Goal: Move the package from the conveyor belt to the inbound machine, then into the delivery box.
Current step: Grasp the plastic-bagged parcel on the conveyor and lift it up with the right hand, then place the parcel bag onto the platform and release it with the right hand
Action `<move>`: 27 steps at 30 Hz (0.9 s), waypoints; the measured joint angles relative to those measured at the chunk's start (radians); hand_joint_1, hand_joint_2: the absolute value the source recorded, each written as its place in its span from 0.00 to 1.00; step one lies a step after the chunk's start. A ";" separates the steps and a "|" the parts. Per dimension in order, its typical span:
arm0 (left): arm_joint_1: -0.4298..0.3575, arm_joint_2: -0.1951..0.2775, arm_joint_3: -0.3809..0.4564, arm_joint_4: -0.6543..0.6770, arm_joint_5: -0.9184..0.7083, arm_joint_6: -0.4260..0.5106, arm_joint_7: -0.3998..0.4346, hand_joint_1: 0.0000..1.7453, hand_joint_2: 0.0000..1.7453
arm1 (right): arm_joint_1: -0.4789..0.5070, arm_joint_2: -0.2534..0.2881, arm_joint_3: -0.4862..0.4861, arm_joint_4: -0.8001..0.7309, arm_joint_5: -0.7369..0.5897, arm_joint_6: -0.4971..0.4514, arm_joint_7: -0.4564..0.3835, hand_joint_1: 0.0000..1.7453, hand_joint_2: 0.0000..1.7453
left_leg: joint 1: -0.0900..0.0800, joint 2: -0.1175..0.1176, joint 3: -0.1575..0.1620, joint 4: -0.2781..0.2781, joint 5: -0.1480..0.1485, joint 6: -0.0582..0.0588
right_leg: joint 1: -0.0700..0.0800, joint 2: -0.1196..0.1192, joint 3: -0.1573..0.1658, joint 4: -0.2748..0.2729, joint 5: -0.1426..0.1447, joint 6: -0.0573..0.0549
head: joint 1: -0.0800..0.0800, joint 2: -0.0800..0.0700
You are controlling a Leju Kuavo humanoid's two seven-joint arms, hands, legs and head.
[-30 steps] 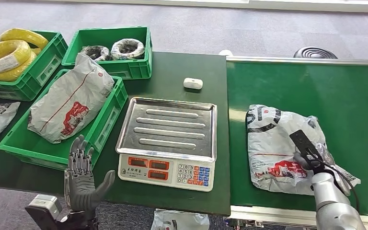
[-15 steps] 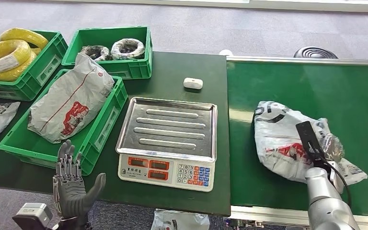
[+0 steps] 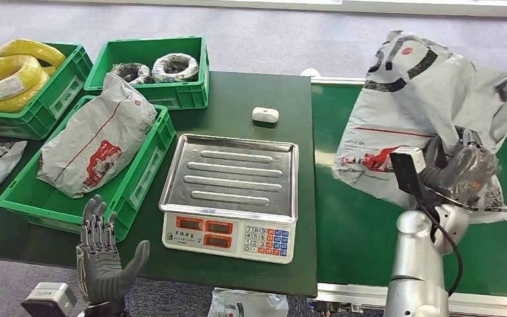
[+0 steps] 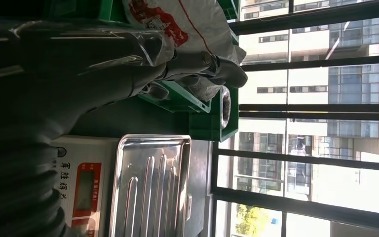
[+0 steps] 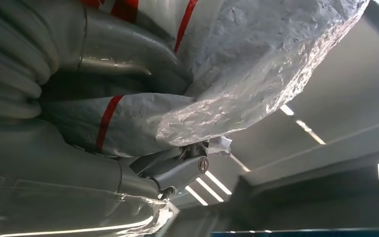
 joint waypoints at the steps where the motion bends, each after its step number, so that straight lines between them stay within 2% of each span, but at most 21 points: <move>1: -0.001 -0.001 -0.001 0.002 -0.001 0.000 0.000 0.00 1.00 | 0.004 0.010 0.029 -0.019 0.009 0.000 0.006 1.00 1.00 | 0.000 0.000 0.000 0.000 0.000 0.000 | 0.000 0.000 0.000 0.000 0.000 0.000 | 0.000 0.000; 5: -0.009 -0.004 -0.001 0.009 0.001 -0.013 0.000 0.00 1.00 | 0.018 0.031 0.159 -0.071 -0.025 0.047 0.036 1.00 1.00 | 0.000 -0.001 -0.001 0.000 0.000 0.000 | 0.000 -0.001 0.001 0.000 0.000 0.000 | 0.000 0.000; 10: -0.056 -0.004 0.002 0.038 0.018 -0.078 0.000 0.00 1.00 | 0.026 0.030 0.479 -0.087 -0.081 0.333 0.040 1.00 1.00 | 0.000 0.002 0.001 0.000 0.000 0.000 | 0.000 0.002 -0.001 0.000 0.000 0.000 | 0.000 0.000; 12: -0.069 -0.006 0.004 0.050 0.020 -0.088 0.000 0.00 1.00 | 0.028 0.035 0.600 -0.087 -0.088 0.380 0.039 1.00 1.00 | 0.001 0.000 0.000 0.000 0.001 -0.001 | 0.001 0.000 -0.001 0.001 0.000 0.000 | 0.000 0.000; 16: -0.072 -0.008 0.007 0.061 0.016 -0.086 0.000 0.00 1.00 | 0.027 0.039 0.766 -0.078 -0.147 0.390 0.046 1.00 1.00 | 0.001 0.000 -0.001 0.000 0.001 -0.001 | 0.001 0.000 -0.001 0.001 0.000 -0.001 | 0.000 0.000; 19: -0.070 -0.013 0.007 0.062 0.013 -0.082 0.000 0.00 1.00 | 0.026 0.036 0.853 -0.065 -0.183 0.385 0.050 1.00 1.00 | 0.000 0.000 -0.002 0.000 0.001 -0.001 | 0.000 0.000 -0.001 0.000 0.000 -0.001 | 0.001 0.000; 27: -0.070 -0.021 0.008 0.063 0.012 -0.062 0.000 0.00 1.00 | 0.033 0.030 0.962 -0.040 -0.267 0.398 0.051 1.00 1.00 | 0.000 0.000 -0.002 0.000 0.001 -0.001 | 0.000 0.000 -0.001 0.000 0.000 0.000 | 0.000 0.000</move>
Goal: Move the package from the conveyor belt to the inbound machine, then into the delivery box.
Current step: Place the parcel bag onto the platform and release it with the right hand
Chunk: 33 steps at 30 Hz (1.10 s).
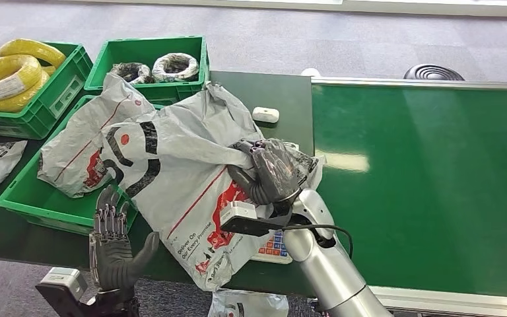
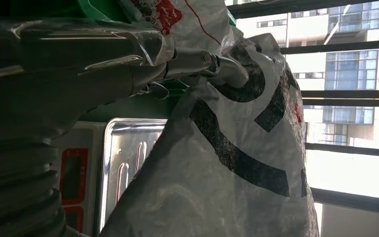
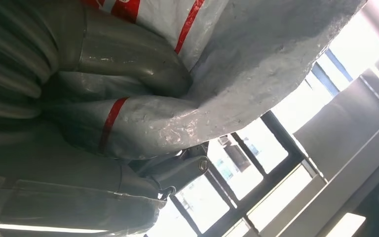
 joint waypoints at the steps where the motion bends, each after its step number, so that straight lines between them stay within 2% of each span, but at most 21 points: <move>1: 0.000 -0.001 0.000 0.000 0.000 0.002 0.000 0.00 1.00 | 0.002 0.000 0.008 0.003 -0.006 0.001 0.000 1.00 1.00 | 0.000 0.000 0.000 0.000 0.000 0.000 | 0.000 0.000 0.000 0.000 0.000 0.000 | 0.000 0.000; 6: 0.009 -0.002 0.000 -0.003 0.000 0.035 0.000 0.00 1.00 | 0.026 0.004 0.028 0.017 -0.073 -0.034 0.017 1.00 1.00 | 0.000 0.000 0.000 0.000 0.000 0.000 | 0.000 0.000 0.000 0.000 0.000 0.000 | 0.000 0.000; 10: 0.033 -0.002 -0.004 -0.023 0.004 0.095 0.000 0.00 1.00 | 0.075 0.026 0.003 0.095 -0.121 -0.187 0.079 1.00 1.00 | 0.000 0.000 0.000 0.000 0.000 0.000 | 0.000 0.000 0.000 0.000 0.000 0.000 | 0.000 0.000; 13: 0.044 -0.001 -0.008 -0.034 0.009 0.115 0.000 0.00 1.00 | 0.110 0.038 -0.029 0.176 -0.136 -0.264 0.084 1.00 1.00 | 0.000 0.000 -0.001 0.000 0.000 0.000 | 0.000 0.000 0.000 0.000 0.000 0.000 | 0.000 0.000; 15: 0.046 0.000 -0.013 -0.035 0.011 0.120 0.000 0.00 1.00 | 0.132 0.044 -0.045 0.214 -0.106 -0.318 0.098 1.00 1.00 | 0.000 0.000 0.000 0.000 0.000 0.000 | 0.000 0.000 0.000 0.000 0.000 0.000 | 0.000 0.000; 18: 0.053 0.002 -0.022 -0.036 0.012 0.130 0.000 0.00 1.00 | 0.175 0.052 -0.093 0.227 0.012 -0.384 0.141 1.00 1.00 | 0.000 0.000 0.000 0.000 0.000 0.000 | 0.000 0.000 0.000 0.000 0.000 0.000 | 0.000 0.000; 22: 0.064 0.005 -0.029 -0.037 0.011 0.137 0.000 0.00 1.00 | 0.235 0.085 -0.232 0.174 0.174 -0.396 0.146 1.00 1.00 | 0.000 0.000 -0.001 0.000 0.000 0.000 | 0.000 0.000 0.000 0.000 0.000 0.000 | 0.000 0.000; 27: 0.067 0.006 -0.030 -0.037 0.011 0.138 0.000 0.00 1.00 | 0.246 0.098 -0.286 0.155 0.201 -0.397 0.144 1.00 1.00 | 0.000 0.000 -0.001 0.000 0.000 0.000 | 0.000 0.000 0.000 0.000 0.000 0.000 | 0.000 0.000; 28: 0.068 0.007 -0.031 -0.038 0.011 0.137 0.000 0.00 1.00 | 0.252 0.107 -0.324 0.141 0.216 -0.398 0.138 0.97 1.00 | 0.000 0.000 0.000 0.000 0.000 0.000 | 0.000 0.000 0.000 0.000 0.000 0.000 | 0.000 0.000; 31: 0.056 0.006 -0.032 -0.038 0.009 0.125 0.000 0.00 1.00 | 0.263 0.136 -0.499 0.109 0.234 -0.399 0.126 0.22 1.00 | 0.000 0.000 0.001 0.000 0.000 0.000 | 0.000 0.000 0.001 0.000 0.000 0.000 | 0.000 0.000; 32: 0.050 0.003 -0.032 -0.038 0.008 0.119 0.000 0.00 1.00 | 0.262 0.139 -0.530 0.109 0.226 -0.399 0.127 0.00 1.00 | 0.000 0.000 0.001 0.000 0.000 0.000 | 0.000 0.000 0.001 0.000 0.000 0.000 | 0.000 0.000; 33: 0.046 0.002 -0.032 -0.037 0.008 0.117 0.000 0.00 1.00 | 0.262 0.140 -0.538 0.109 0.223 -0.399 0.129 0.00 1.00 | 0.000 0.000 0.001 0.000 0.000 0.000 | 0.000 0.000 0.001 0.000 0.000 0.000 | 0.000 0.000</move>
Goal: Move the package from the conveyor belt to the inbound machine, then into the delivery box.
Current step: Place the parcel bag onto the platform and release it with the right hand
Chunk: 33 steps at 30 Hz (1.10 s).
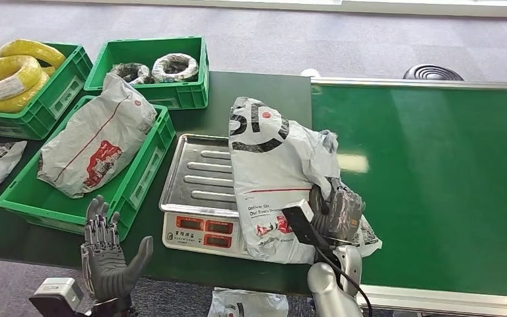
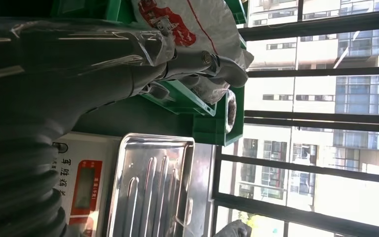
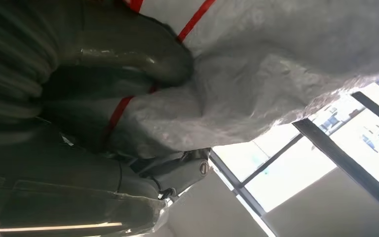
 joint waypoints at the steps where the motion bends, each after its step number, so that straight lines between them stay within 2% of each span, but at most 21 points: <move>1: -0.004 -0.002 0.000 0.001 0.000 -0.003 0.000 0.00 1.00 | 0.000 0.000 -0.005 0.000 -0.002 0.000 0.002 0.00 1.00 | 0.000 0.000 0.000 0.000 0.000 0.000 | 0.000 0.000 0.000 0.000 0.000 0.000 | 0.000 0.000; 5: -0.022 -0.013 0.000 0.009 -0.003 -0.019 0.000 0.00 1.00 | 0.006 0.007 -0.020 -0.011 0.009 0.000 -0.024 0.00 0.00 | 0.000 0.000 0.000 0.000 0.000 0.000 | 0.000 0.000 -0.001 0.000 0.000 0.000 | 0.000 0.000; 8: -0.032 -0.019 0.001 0.018 -0.005 -0.027 0.000 0.00 1.00 | 0.028 0.027 -0.057 -0.084 0.009 -0.001 -0.120 0.00 0.00 | 0.000 0.000 -0.001 0.000 0.000 0.000 | 0.000 0.000 -0.001 0.000 0.000 0.000 | 0.000 0.000; 10: -0.036 -0.022 0.001 0.023 -0.006 -0.028 0.000 0.00 1.00 | 0.039 0.039 -0.084 -0.132 0.001 -0.001 -0.153 0.00 0.00 | 0.000 0.000 -0.001 0.000 0.000 0.000 | 0.000 0.000 -0.001 0.000 0.000 0.000 | 0.000 0.000; 16: -0.050 -0.028 0.001 0.036 -0.007 -0.038 0.000 0.00 1.00 | 0.072 0.054 -0.121 -0.260 -0.046 -0.001 -0.191 0.00 0.00 | 0.000 0.000 -0.001 0.000 0.000 0.000 | 0.000 0.000 -0.001 0.000 0.000 0.000 | 0.000 0.000; 23: -0.077 -0.033 0.002 0.063 -0.006 -0.058 0.000 0.00 1.00 | 0.099 0.058 -0.126 -0.380 -0.033 -0.001 -0.153 0.00 0.00 | 0.000 0.000 0.000 0.000 0.000 0.000 | 0.000 0.000 -0.001 0.000 0.000 0.000 | 0.000 0.000; 29: -0.082 -0.033 0.002 0.083 -0.006 -0.097 0.000 0.00 1.00 | 0.133 0.058 -0.144 -0.540 -0.122 -0.001 -0.247 0.00 0.00 | 0.000 0.000 -0.001 0.000 0.000 0.000 | 0.000 0.000 -0.001 0.000 0.000 0.000 | 0.000 0.000; 33: -0.099 -0.033 0.002 0.100 -0.007 -0.114 0.000 0.00 1.00 | 0.142 0.058 -0.150 -0.699 -0.131 -0.001 -0.256 0.00 0.00 | 0.000 0.000 -0.001 0.000 0.000 0.000 | 0.000 0.000 -0.001 0.000 0.000 0.000 | 0.000 0.000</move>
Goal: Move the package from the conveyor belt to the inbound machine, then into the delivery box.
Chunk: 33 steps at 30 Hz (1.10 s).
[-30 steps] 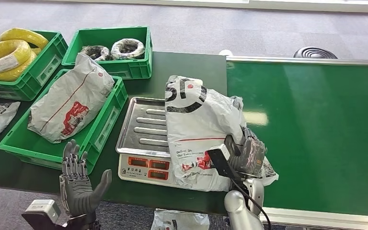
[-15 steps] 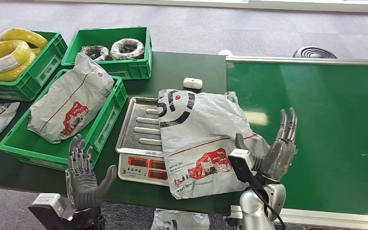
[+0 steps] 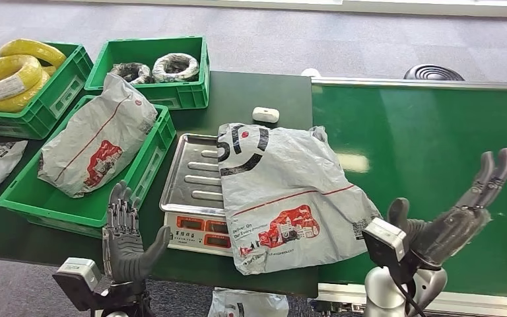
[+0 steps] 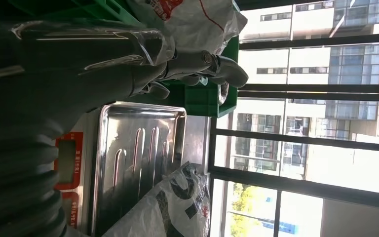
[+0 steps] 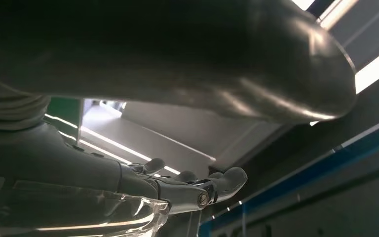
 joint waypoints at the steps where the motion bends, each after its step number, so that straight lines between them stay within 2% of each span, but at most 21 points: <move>1: -0.004 0.000 0.000 0.004 0.000 -0.002 0.000 0.00 1.00 | 0.001 0.000 0.000 -0.036 0.002 0.000 0.000 0.00 0.00 | 0.000 0.000 0.000 0.000 0.000 0.000 | 0.000 0.000 0.000 0.000 0.000 0.000 | 0.000 0.000; 2: -0.007 0.000 0.000 0.007 -0.001 -0.004 0.000 0.00 1.00 | 0.002 0.000 0.000 -0.069 0.003 0.000 -0.001 0.00 0.00 | 0.000 0.000 0.000 0.000 0.000 0.000 | 0.000 0.000 0.000 0.000 0.000 0.000 | 0.000 0.000; 6: -0.017 -0.001 0.000 0.014 -0.021 0.008 0.000 0.00 1.00 | 0.005 0.000 -0.001 -0.167 0.021 0.000 -0.001 0.00 1.00 | 0.000 0.000 0.001 0.000 0.000 0.000 | 0.000 0.000 0.001 0.000 0.000 0.000 | 0.000 0.000; 8: -0.028 0.000 0.000 -0.001 -0.066 0.051 0.000 0.00 1.00 | 0.003 0.000 0.000 -0.229 0.033 0.000 -0.001 0.00 1.00 | 0.000 0.000 0.001 0.000 0.000 0.000 | 0.000 0.000 0.001 0.000 0.000 0.000 | 0.000 0.000; 13: -0.114 0.030 -0.017 -0.145 -0.171 0.254 -0.001 0.00 1.00 | 0.002 0.000 0.002 -0.356 -0.012 0.001 -0.002 0.00 1.00 | 0.000 0.000 0.001 0.000 0.000 0.000 | 0.000 0.000 0.002 0.000 0.000 0.000 | 0.000 0.000; 20: -0.199 0.072 -0.051 -0.281 -0.199 0.326 -0.001 0.00 1.00 | 0.006 0.000 0.003 -0.435 -0.050 0.001 -0.002 0.00 1.00 | 0.000 0.000 0.002 0.000 0.000 0.000 | 0.000 0.000 0.002 0.000 0.000 0.000 | 0.000 0.000; 23: -0.252 0.082 -0.054 -0.299 -0.197 0.316 -0.001 0.00 1.00 | 0.010 0.000 0.012 -0.440 -0.064 0.001 0.010 0.00 1.00 | 0.000 0.000 0.002 0.000 0.000 0.000 | 0.000 0.000 0.003 0.000 0.000 0.000 | 0.000 0.000; 27: -0.332 0.078 -0.054 -0.272 -0.218 0.256 0.008 0.00 1.00 | 0.011 0.000 0.026 -0.434 -0.096 0.001 0.006 0.00 1.00 | 0.000 0.000 0.003 0.000 0.000 0.000 | 0.000 0.000 0.003 0.000 0.000 0.000 | 0.000 0.000; 33: -0.454 0.040 -0.104 -0.167 -0.402 0.152 0.139 0.00 1.00 | 0.009 0.000 0.026 -0.412 -0.146 0.001 0.001 0.00 1.00 | 0.000 0.001 0.004 0.000 0.000 0.000 | 0.000 0.001 0.004 0.000 0.001 0.000 | 0.000 0.000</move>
